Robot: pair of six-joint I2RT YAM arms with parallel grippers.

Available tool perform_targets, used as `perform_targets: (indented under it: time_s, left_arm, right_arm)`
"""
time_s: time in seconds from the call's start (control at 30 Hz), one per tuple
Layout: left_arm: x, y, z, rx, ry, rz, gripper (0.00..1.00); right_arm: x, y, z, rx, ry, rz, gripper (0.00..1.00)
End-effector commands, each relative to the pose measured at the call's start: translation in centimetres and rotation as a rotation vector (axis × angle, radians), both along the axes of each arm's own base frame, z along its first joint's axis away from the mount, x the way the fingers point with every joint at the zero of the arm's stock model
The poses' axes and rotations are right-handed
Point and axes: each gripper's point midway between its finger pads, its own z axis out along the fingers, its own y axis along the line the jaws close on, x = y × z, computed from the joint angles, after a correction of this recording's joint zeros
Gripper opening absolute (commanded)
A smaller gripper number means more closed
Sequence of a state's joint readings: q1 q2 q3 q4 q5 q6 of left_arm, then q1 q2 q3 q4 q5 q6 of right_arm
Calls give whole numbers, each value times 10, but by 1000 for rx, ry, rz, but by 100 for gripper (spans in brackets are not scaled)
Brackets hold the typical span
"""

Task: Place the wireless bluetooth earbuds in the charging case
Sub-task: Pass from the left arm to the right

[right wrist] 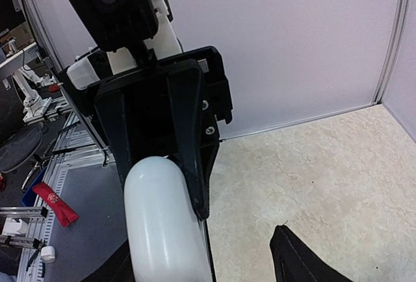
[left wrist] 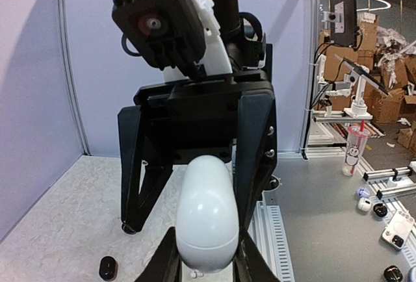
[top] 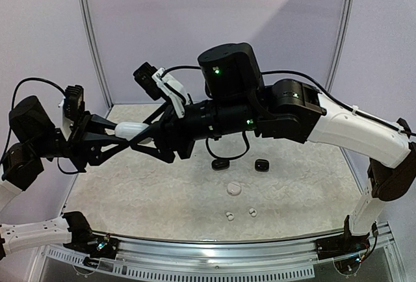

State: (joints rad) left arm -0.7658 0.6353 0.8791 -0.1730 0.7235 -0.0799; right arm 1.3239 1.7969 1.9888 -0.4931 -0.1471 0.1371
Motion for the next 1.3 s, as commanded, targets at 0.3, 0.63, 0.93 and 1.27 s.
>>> perform_targets:
  time_s: [0.3,0.63,0.93,1.27]
  left_arm:
    - [-22,3,-29,143,-213,-87,0]
    - [-25,4,-41,192,-236,-103,0]
    - [-28,3,-45,207,-226,-113,0]
    - [-28,5,-56,245,-223,-111,0]
  right_arm:
    - [23,-11,10,13,23,-105,60]
    - [29,-13,10,17,44,-124,59]
    - [35,-13,5,17,89,-146,35]
    - [44,-17,13,41,110,-181,38]
